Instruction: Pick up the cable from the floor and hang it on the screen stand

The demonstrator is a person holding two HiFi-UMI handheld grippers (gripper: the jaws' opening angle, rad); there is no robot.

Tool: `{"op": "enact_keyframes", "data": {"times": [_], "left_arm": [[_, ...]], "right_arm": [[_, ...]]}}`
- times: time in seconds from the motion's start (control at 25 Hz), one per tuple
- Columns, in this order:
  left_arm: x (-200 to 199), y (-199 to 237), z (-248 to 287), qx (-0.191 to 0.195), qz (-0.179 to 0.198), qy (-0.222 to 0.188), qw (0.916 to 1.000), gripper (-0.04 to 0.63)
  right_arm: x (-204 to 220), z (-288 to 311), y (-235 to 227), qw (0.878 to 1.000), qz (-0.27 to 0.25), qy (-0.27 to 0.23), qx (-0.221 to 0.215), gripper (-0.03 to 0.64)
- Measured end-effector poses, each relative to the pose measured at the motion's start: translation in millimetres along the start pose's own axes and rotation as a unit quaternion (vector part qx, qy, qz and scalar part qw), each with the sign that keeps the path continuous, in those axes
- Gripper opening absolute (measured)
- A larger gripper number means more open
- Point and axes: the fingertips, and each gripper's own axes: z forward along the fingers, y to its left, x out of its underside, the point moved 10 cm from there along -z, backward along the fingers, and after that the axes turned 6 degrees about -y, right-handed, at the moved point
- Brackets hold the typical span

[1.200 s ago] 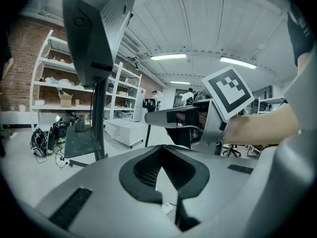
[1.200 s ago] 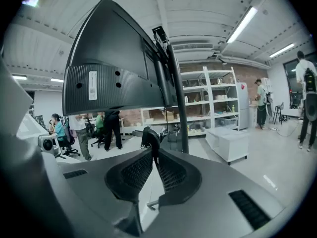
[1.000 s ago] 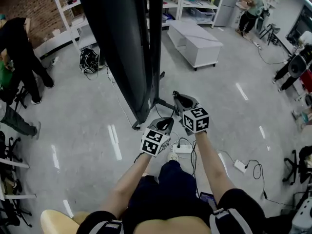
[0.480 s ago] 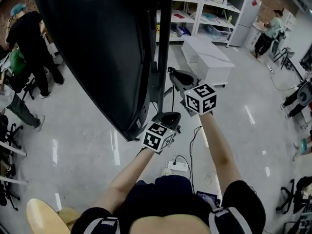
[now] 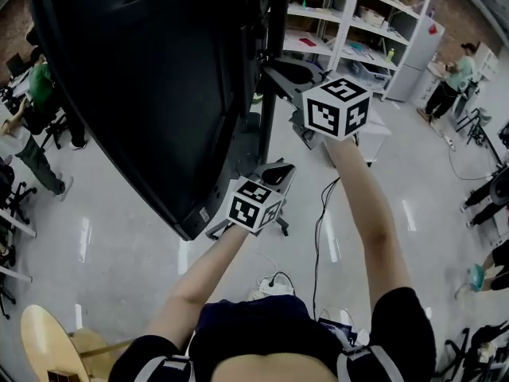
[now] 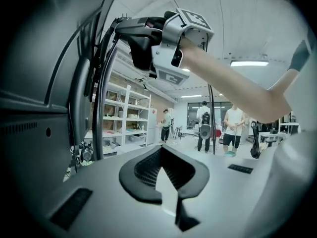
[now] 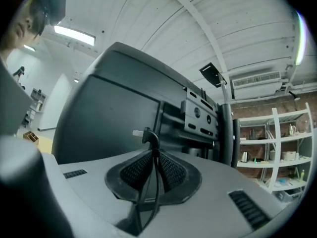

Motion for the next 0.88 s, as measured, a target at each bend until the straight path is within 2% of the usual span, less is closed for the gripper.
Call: {"op": "enact_keyframes", "data": {"times": [0.16,0.28,0.56,0.72,0.88], "left_arm": [[-14,14,10,-0.014,0.020,-0.006,0.9997,0.006],[-27,28,13,-0.028,0.025,-0.014,0.9992,0.006],[-67,60,20,-0.041,0.032,-0.026,0.9983,0.006],[-88,68,25,-0.040,0.033,-0.016,0.9985,0.006],[-101,66,30,-0.030,0.027,-0.016,0.9991,0.006]], "right_arm": [[-35,19,-6,0.999,-0.035,-0.015,-0.026,0.055],[-58,36,-12,0.998,-0.043,-0.028,-0.041,0.055],[-121,73,-25,0.994,-0.082,-0.042,-0.051,0.054],[-162,88,-33,0.994,-0.079,-0.054,-0.058,0.055],[-185,101,-48,0.994,-0.080,-0.052,-0.043,0.054]]}}
